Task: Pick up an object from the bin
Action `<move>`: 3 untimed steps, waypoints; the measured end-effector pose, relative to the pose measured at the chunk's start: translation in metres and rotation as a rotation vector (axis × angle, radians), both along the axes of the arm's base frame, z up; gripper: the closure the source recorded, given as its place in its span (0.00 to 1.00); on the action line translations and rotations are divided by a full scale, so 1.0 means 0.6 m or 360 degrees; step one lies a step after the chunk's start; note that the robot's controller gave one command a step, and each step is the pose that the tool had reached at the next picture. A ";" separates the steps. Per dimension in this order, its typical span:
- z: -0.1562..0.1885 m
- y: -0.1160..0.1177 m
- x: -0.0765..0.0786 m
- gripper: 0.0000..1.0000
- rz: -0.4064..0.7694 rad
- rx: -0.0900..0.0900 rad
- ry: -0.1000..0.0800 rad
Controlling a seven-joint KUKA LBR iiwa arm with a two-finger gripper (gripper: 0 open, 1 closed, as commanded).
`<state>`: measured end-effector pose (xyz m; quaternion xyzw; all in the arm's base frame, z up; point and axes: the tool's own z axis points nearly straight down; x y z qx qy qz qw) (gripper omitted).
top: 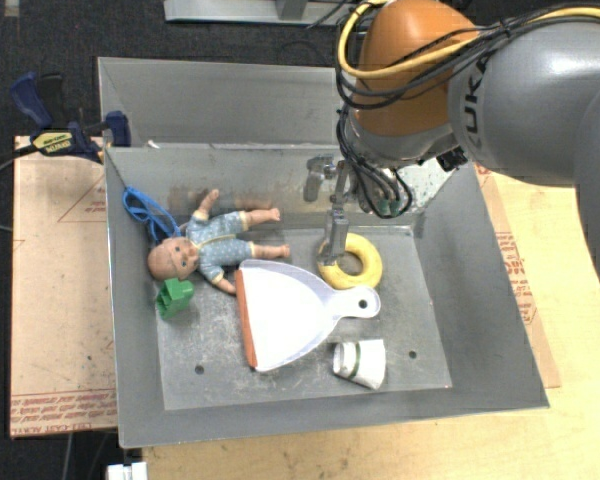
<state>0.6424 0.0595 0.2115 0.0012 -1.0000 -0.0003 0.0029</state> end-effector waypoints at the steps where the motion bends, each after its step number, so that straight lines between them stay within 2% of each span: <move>1: 0.009 0.000 0.002 0.00 -0.0001 0.0001 -0.0012; 2: -0.062 0.007 -0.023 0.00 0.0000 0.0002 -0.0021; 3: -0.145 -0.044 -0.012 0.00 0.0022 0.0006 -0.0015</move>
Offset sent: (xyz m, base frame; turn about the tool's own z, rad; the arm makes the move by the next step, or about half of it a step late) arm -0.0517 0.0152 -0.1415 -0.0001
